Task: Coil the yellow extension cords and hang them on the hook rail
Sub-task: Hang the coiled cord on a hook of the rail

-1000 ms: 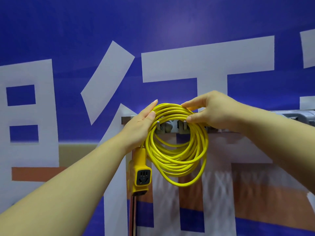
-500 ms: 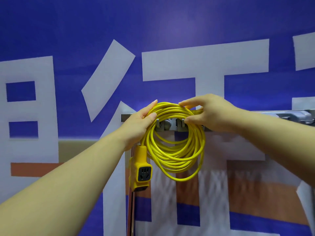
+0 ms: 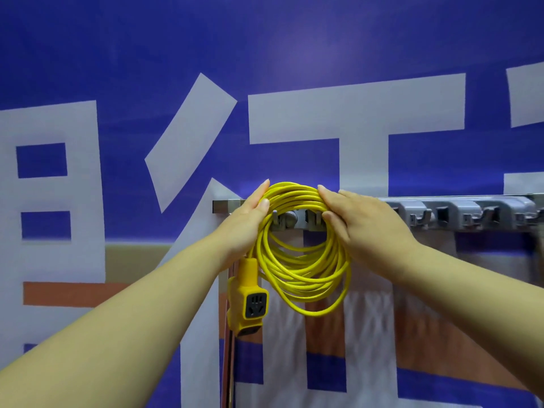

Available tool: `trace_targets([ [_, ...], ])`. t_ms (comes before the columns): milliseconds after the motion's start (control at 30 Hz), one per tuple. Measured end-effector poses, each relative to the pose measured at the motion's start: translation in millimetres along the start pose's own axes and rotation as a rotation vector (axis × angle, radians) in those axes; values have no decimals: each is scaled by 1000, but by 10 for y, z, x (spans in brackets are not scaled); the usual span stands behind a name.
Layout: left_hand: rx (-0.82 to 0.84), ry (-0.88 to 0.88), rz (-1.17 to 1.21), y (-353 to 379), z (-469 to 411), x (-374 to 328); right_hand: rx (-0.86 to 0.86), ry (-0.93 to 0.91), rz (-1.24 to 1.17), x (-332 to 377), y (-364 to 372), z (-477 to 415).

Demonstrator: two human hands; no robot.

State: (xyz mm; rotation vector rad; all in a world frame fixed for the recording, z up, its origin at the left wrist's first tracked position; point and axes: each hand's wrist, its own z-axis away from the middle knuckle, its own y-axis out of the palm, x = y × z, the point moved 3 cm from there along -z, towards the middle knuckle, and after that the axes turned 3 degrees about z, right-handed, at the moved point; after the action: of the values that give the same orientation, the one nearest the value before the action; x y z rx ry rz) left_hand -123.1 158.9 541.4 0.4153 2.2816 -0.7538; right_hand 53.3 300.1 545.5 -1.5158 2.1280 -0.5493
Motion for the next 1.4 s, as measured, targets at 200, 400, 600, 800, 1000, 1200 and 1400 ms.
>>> trace_targets([
  [200,-56,38,-17,-62,30,-92,122,30,-3,10,-101,-17],
  [400,-150,107,-68,-111,123,-168,-137,166,-293,61,-269,-44],
  [600,-200,194,17,-145,134,-273,-151,117,-254,-5,-210,-96],
  [800,-214,344,-183,-5,54,-377,-262,-39,-222,-36,-124,26],
  [1000,-166,383,-345,110,-114,-496,-257,268,-562,-133,-22,8],
  [1200,-173,361,-394,102,-181,-570,-236,317,-669,-139,27,-54],
  [1400,-186,337,-410,114,-175,-619,-250,293,-570,-139,-10,-60],
])
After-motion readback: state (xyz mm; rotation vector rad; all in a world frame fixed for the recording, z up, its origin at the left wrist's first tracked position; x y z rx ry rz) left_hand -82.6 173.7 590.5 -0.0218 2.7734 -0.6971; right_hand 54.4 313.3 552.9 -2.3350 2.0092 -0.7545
